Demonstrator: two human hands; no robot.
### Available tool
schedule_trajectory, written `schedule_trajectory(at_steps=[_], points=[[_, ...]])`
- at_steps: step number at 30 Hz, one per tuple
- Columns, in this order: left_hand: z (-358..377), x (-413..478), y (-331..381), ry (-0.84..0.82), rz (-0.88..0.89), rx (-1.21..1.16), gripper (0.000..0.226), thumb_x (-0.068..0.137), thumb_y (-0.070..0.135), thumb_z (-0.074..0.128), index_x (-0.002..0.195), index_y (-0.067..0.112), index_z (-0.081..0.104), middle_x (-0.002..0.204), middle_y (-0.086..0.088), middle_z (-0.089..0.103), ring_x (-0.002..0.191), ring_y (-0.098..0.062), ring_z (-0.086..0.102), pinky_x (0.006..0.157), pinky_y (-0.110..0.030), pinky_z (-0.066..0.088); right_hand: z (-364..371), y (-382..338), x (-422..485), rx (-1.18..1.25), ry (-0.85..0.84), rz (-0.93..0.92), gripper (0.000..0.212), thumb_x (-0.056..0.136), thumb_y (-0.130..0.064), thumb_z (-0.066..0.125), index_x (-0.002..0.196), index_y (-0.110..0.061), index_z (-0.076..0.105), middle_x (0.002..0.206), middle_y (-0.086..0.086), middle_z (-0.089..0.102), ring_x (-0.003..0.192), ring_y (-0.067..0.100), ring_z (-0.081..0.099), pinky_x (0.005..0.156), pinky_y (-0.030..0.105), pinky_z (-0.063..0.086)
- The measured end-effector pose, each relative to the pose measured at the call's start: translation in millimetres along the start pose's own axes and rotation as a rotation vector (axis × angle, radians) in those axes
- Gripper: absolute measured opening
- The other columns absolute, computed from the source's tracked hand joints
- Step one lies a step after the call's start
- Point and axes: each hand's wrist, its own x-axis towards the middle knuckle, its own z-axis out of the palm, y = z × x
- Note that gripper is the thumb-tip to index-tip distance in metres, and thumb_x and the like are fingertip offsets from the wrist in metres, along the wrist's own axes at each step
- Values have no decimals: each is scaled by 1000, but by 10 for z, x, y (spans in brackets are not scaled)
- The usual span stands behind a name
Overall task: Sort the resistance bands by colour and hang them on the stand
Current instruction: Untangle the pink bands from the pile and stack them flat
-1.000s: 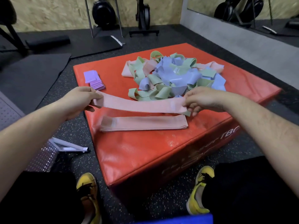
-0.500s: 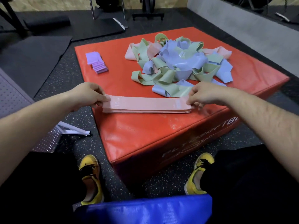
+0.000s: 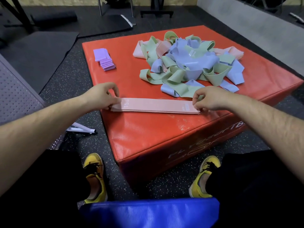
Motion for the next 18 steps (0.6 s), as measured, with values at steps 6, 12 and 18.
schedule_trajectory(at_steps=[6, 12, 18], points=[[-43, -7, 77, -19, 32, 160, 3, 85, 18, 72, 85, 17, 69, 68, 3, 60, 59, -14, 55, 55, -26, 40, -56, 7, 43, -98, 49, -64, 8, 73, -20, 77, 74, -26, 72, 73, -9, 68, 75, 13, 63, 67, 29, 49], [-58, 153, 211, 42, 96, 159, 7, 85, 21, 72, 84, 16, 67, 70, 5, 60, 63, -10, 53, 55, -24, 38, -105, -245, 174, -9, 131, -163, 1, 79, -25, 72, 79, -26, 72, 67, -7, 66, 58, 4, 58, 57, 26, 45], [-32, 563, 457, 114, 224, 147, 11, 86, 23, 72, 88, 14, 65, 75, 6, 58, 70, -17, 56, 57, -27, 39, -89, -643, 560, 129, 283, -252, 11, 86, -23, 63, 78, -25, 70, 73, -10, 66, 69, 5, 58, 66, 27, 47]])
